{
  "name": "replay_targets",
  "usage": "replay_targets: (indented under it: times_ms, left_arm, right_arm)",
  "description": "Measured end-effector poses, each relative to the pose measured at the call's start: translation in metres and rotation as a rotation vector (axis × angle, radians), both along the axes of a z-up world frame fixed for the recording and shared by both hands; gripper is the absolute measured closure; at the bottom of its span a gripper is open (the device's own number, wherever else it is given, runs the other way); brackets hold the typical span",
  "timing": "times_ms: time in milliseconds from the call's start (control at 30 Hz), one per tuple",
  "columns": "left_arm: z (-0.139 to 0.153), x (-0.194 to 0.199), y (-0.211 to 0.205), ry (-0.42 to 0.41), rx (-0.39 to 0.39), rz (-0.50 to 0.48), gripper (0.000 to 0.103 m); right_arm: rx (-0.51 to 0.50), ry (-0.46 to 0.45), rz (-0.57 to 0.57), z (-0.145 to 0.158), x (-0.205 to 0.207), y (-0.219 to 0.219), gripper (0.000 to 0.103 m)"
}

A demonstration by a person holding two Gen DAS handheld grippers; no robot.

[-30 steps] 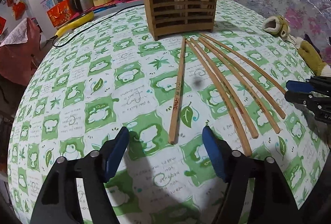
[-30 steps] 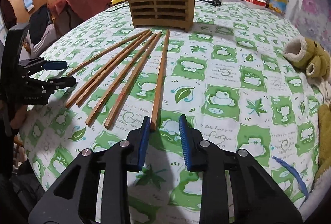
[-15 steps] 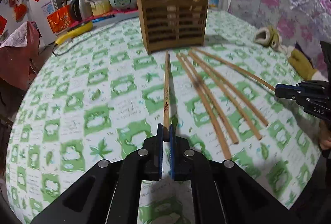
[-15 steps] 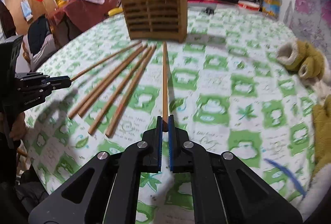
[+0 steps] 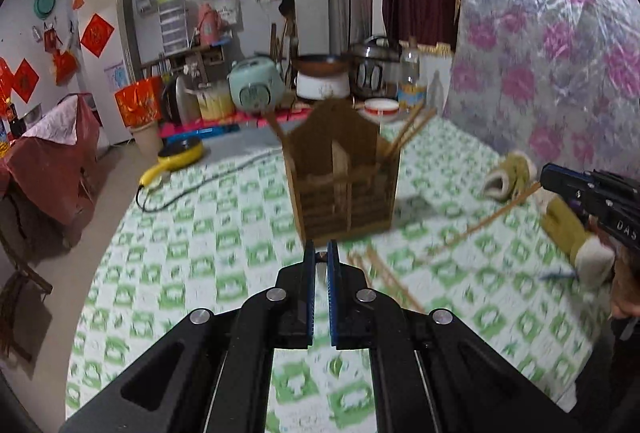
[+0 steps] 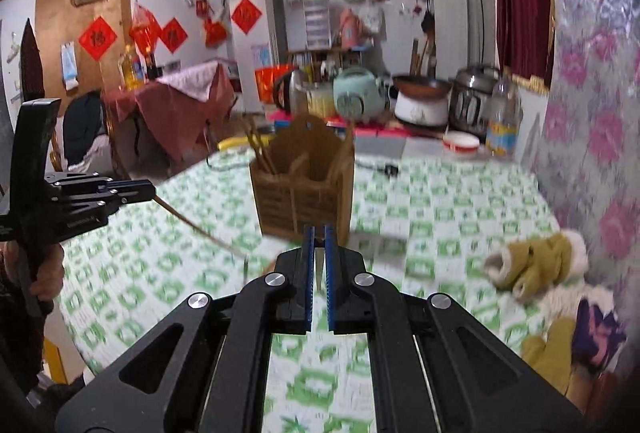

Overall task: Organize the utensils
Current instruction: 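Lift the chopstick in the right tool over the holder while the left tool carries its chopstick there, then open both tools to drop the chopsticks into the holder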

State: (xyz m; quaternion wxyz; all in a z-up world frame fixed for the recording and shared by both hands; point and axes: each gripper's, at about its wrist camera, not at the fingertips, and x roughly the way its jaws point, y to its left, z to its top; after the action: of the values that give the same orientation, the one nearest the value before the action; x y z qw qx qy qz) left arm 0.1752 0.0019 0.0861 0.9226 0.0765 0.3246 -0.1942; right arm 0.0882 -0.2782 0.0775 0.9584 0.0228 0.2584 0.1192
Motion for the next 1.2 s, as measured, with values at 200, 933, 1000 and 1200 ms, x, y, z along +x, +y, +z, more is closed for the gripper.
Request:
replay_targets:
  times_ms: [200,933,1000,1200]
  left_arm:
    - [0.039,0.018,-0.009,-0.032,-0.059,-0.005,0.097]
    - [0.073,0.105,-0.029,-0.091,-0.206,0.124,0.097]
    - [0.065,0.116,-0.03,-0.065,-0.194,0.124,0.097]
    - [0.049,0.129,-0.028,-0.008,-0.182,0.131,0.071]
  right_arm:
    - [0.048,-0.043,0.001,0.026,0.019,-0.001,0.097]
    - [0.165,-0.396,-0.238,0.053,0.122,0.014,0.097]
    - [0.157,-0.359,-0.223,0.044,0.132,0.015,0.097]
    - [0.143,-0.223,-0.189,0.03,0.156,0.015,0.088]
